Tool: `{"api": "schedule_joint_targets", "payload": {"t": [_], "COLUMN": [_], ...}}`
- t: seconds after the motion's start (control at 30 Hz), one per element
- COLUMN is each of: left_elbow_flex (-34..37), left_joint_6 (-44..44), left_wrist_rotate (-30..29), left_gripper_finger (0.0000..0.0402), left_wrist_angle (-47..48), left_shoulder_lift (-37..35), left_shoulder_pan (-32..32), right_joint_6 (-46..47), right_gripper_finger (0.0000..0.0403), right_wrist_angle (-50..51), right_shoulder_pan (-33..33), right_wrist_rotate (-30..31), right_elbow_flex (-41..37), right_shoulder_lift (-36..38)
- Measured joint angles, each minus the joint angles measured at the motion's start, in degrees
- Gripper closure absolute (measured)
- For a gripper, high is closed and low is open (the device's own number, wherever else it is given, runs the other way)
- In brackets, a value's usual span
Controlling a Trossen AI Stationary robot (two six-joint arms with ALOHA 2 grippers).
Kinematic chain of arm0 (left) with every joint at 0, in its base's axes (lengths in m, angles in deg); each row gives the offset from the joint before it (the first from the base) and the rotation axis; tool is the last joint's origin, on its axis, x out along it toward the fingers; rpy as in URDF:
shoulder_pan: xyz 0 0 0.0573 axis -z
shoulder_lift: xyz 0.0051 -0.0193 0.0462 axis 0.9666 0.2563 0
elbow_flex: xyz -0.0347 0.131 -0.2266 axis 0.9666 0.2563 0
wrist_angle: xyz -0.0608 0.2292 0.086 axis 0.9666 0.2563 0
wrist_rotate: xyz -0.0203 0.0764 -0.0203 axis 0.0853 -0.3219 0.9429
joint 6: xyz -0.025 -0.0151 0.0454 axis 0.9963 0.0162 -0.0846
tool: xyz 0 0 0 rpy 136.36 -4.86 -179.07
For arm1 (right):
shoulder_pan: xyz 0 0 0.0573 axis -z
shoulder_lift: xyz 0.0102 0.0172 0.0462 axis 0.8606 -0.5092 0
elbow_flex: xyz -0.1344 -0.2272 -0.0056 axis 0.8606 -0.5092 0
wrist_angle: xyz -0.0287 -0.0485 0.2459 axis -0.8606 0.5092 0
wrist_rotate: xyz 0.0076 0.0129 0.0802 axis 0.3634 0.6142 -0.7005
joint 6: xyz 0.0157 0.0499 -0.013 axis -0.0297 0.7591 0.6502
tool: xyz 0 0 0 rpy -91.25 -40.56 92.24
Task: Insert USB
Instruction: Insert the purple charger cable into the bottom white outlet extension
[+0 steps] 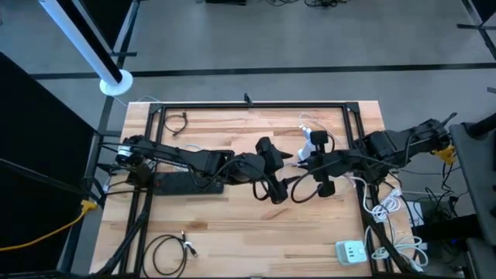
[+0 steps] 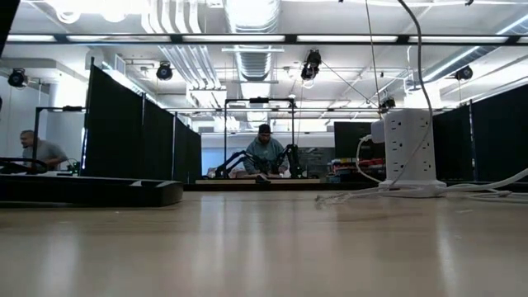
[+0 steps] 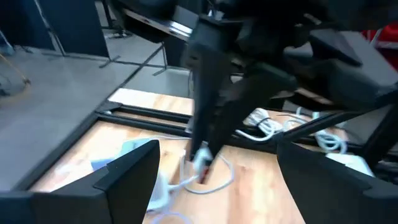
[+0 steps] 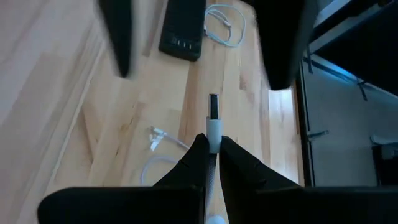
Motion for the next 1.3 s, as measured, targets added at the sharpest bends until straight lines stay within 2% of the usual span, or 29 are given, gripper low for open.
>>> {"api": "schedule_joint_targets", "payload": {"t": [0.4,0.47,0.57,0.8,0.87,0.97,1.3], "left_elbow_flex": [0.0,0.0,0.0,0.0,0.0,0.0,0.0], "left_joint_6": [-2.5,-2.5,-2.5,-2.5,-2.5,-2.5,-3.3], "left_wrist_rotate": [-1.1,-1.1,-1.1,-1.1,-1.2,-1.2,-1.1], "left_gripper_finger": [0.0091,0.0102,0.0158,0.037,0.039,0.0378,0.0302], "left_wrist_angle": [3.6,3.3,3.4,2.8,2.2,1.9,1.5], "left_shoulder_lift": [0.0,0.0,0.0,0.0,0.0,0.0,0.0], "left_shoulder_pan": [0.0,0.0,0.0,0.0,0.0,0.0,0.1], "right_joint_6": [-2.5,-2.5,-2.5,-2.5,-2.5,-1.9,-1.0], "right_gripper_finger": [0.0392,0.0392,0.0392,0.0392,0.0392,0.0392,0.0392], "right_wrist_angle": [-2.3,-2.3,-2.4,-2.4,-2.5,-2.5,-2.5], "right_shoulder_pan": [0.0,0.0,0.0,0.0,0.0,0.0,0.0], "right_wrist_rotate": [-0.2,-0.2,-0.2,-0.2,-0.1,-0.1,-0.2], "right_elbow_flex": [1.3,1.3,1.3,1.3,1.3,1.4,1.4], "right_shoulder_lift": [-0.1,-0.1,-0.1,-0.1,-0.1,-0.1,-0.1]}}
